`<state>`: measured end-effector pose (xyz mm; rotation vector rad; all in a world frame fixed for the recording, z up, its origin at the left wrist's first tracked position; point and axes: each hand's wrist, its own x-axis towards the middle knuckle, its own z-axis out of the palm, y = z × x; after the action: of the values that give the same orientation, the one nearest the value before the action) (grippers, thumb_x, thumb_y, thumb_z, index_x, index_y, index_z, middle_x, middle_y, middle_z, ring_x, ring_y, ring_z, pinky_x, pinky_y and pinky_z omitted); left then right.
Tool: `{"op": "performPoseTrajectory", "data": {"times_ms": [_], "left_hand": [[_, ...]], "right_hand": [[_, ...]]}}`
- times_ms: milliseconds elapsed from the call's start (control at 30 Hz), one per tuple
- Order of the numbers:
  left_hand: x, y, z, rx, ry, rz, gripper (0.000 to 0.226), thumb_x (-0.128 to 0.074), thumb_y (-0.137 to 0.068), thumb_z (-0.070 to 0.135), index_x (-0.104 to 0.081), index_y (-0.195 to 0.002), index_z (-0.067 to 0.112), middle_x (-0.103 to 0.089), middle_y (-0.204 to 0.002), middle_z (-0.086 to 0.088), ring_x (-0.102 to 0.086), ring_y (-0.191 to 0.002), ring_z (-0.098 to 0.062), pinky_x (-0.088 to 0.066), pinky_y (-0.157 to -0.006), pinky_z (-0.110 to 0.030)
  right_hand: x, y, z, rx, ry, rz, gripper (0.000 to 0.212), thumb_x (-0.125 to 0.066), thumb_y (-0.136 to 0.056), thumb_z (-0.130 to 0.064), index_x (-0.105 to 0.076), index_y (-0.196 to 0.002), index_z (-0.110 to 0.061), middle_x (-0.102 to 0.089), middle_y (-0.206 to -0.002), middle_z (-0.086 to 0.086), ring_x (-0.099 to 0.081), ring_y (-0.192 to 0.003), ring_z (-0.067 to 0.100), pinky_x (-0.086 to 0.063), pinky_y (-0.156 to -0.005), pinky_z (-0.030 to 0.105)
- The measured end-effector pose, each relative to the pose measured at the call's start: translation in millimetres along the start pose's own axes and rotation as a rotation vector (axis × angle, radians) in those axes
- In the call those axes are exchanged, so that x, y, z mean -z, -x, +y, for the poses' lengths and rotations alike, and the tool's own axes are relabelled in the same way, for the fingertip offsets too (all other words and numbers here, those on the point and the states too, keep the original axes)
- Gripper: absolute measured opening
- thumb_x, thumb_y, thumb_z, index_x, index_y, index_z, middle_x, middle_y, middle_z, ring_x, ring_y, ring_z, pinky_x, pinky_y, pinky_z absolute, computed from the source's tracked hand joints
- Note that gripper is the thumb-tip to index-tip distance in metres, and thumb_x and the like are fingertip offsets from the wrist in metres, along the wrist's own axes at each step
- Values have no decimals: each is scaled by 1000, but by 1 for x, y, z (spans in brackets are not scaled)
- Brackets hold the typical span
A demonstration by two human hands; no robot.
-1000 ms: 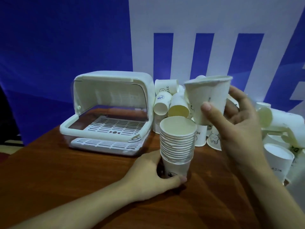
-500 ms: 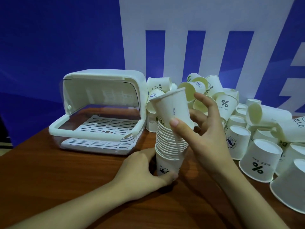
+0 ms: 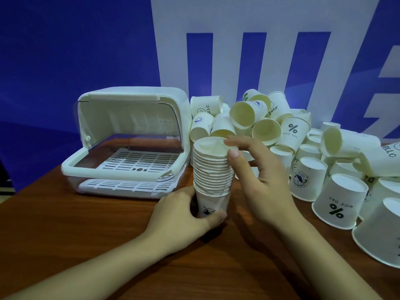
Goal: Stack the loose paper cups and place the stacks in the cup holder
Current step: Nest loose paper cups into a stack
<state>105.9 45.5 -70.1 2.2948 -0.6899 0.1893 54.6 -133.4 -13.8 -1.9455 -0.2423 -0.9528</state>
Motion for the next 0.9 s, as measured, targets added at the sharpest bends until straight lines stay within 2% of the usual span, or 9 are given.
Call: {"op": "performPoseTrajectory", "data": {"times_ms": [167,267,367,467,567,667,733,833,900], "left_hand": [[0,-1,-1,-6,44,1,59,-68,-67,80,-65,-113,44,-71,-103,30,-63,-97,9,-56,-85,-28],[0,-2,-1,-40,154,7,65,-76,-70,72,-60,-126,44,-68,-117,31,-61,-110,13,-51,-91,-17],[1,-3,0,-50,284,31,67,-86,-78,54,-55,-136,39,-65,-123,38,-58,-116,18,-42,-89,-1],[0,-3,0,-62,290,63,68,-82,-77,54,-57,-138,37,-64,-124,40,-59,-118,15,-42,-91,-2],[-1,-4,-1,-61,247,74,59,-83,-78,55,-57,-131,45,-62,-122,43,-57,-116,17,-41,-89,-1],[-1,-4,-3,-46,243,51,62,-81,-78,61,-55,-133,46,-61,-124,44,-56,-117,18,-42,-88,-1],[-1,-4,-5,-43,248,47,66,-81,-79,61,-56,-137,43,-63,-125,39,-58,-118,15,-44,-91,-6],[-1,-5,-5,-39,261,40,64,-83,-80,57,-57,-136,41,-66,-124,36,-60,-116,13,-47,-92,-9],[-2,-5,-4,-35,274,42,61,-84,-80,52,-58,-135,41,-67,-124,35,-61,-116,13,-47,-92,-10]], "right_hand": [[-2,0,8,69,110,31,36,-51,-100,-47,-71,-126,-32,-62,-120,-35,-56,-124,-3,-46,-106,39],[-7,4,11,56,151,10,44,-44,-102,-49,-63,-138,-34,-61,-131,-28,-51,-129,3,-43,-110,44],[-12,7,13,68,133,-14,44,-44,-103,-48,-60,-142,-33,-63,-132,-21,-52,-128,5,-43,-108,36],[-9,6,16,74,24,-48,41,-44,-105,-43,-62,-140,-30,-63,-134,-16,-53,-131,9,-41,-108,28],[-1,5,25,24,-59,40,44,-44,-103,-44,-62,-138,-24,-63,-131,-14,-58,-126,7,-46,-104,26],[9,2,41,-106,89,127,48,-41,-102,-48,-52,-145,-29,-60,-138,-13,-53,-128,3,-43,-108,33],[17,0,52,-155,319,52,52,-37,-102,-50,-48,-149,-30,-51,-151,-9,-38,-140,11,-31,-115,36],[20,2,66,-147,661,-254,55,-41,-99,-52,-46,-150,-33,-18,-170,-13,-12,-151,16,-15,-120,43],[17,5,73,-162,757,-463,67,-44,-96,-53,-24,-159,-41,6,-172,-18,4,-156,19,-8,-124,52]]}}
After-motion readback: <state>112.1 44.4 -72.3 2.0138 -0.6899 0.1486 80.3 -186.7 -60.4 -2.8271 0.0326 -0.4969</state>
